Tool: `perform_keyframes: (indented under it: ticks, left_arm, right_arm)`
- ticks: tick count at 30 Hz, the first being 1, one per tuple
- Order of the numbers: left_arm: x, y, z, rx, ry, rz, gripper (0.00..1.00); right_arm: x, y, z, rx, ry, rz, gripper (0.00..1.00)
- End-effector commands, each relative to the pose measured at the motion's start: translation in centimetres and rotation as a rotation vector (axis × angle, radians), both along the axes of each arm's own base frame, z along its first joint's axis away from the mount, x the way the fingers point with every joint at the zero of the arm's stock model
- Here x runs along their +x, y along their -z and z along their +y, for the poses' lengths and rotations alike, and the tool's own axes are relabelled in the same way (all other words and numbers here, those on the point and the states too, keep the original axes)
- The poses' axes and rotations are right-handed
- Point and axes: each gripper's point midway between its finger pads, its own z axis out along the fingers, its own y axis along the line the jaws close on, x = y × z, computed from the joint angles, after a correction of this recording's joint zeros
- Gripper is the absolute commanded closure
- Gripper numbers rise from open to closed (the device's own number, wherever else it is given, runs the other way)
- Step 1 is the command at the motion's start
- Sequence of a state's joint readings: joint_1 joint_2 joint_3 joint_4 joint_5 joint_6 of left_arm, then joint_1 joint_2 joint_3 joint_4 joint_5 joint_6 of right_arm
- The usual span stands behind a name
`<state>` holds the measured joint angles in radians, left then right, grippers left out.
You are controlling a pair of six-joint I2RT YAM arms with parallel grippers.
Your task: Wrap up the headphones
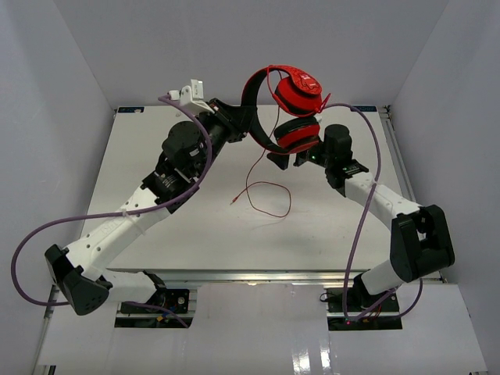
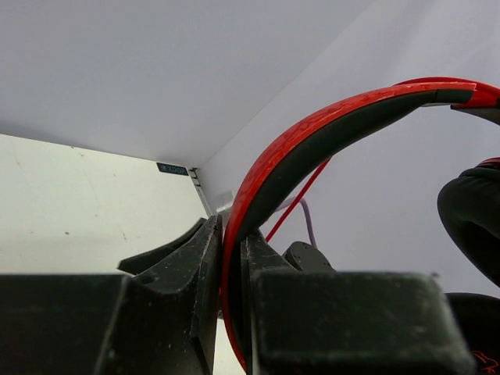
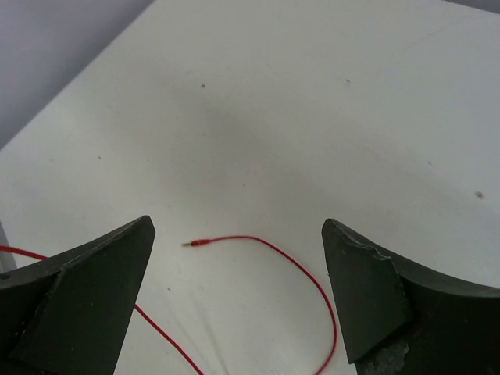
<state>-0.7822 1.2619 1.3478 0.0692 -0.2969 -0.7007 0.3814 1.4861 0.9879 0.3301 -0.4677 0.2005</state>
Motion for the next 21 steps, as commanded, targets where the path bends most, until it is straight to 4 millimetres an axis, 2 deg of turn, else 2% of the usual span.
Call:
perform_keyframes:
  ticks: [1, 4, 6, 9, 12, 13, 16, 21]
  left_arm:
    - [-1.8, -4.0, 3.5, -0.107, -0.073, -0.072, 1.0]
    - [-1.8, -3.9, 3.9, -0.109, -0.085, -0.071, 1.0]
    - [-1.9, -4.0, 3.8, -0.112, -0.08, -0.071, 1.0]
    - [-2.0, -4.1, 3.6, -0.116, -0.07, -0.071, 1.0]
    - [-2.1, -4.3, 3.7, -0.124, -0.067, -0.072, 1.0]
    - [-2.2, -4.4, 3.7, -0.129, -0.066, -0.072, 1.0]
    - [-2.4, -4.7, 4.1, -0.139, -0.07, -0.074, 1.0]
    - [-2.9, -5.0, 4.0, -0.168, -0.045, -0.065, 1.0]
  right_arm:
    - [-4.7, 0.1, -1.5, -0.073, -0.303, -0.19, 0.07]
    - [-11.4, 0.7, -0.9, -0.04, -0.66, -0.358, 0.09]
    - [-13.8, 0.3, -0.5, -0.03, -0.73, -0.431, 0.09]
    - [-15.2, 0.6, 1.8, -0.043, -0.769, -0.443, 0.1]
    - [-15.7, 0.2, 4.5, -0.04, -0.774, -0.442, 0.1]
    - [-15.1, 0.4, 5.2, -0.053, -0.739, -0.438, 0.1]
    - [-13.8, 0.8, 6.8, -0.042, -0.659, -0.392, 0.1]
    - [-12.7, -0.2, 8.3, 0.034, -0.666, -0.416, 0.09]
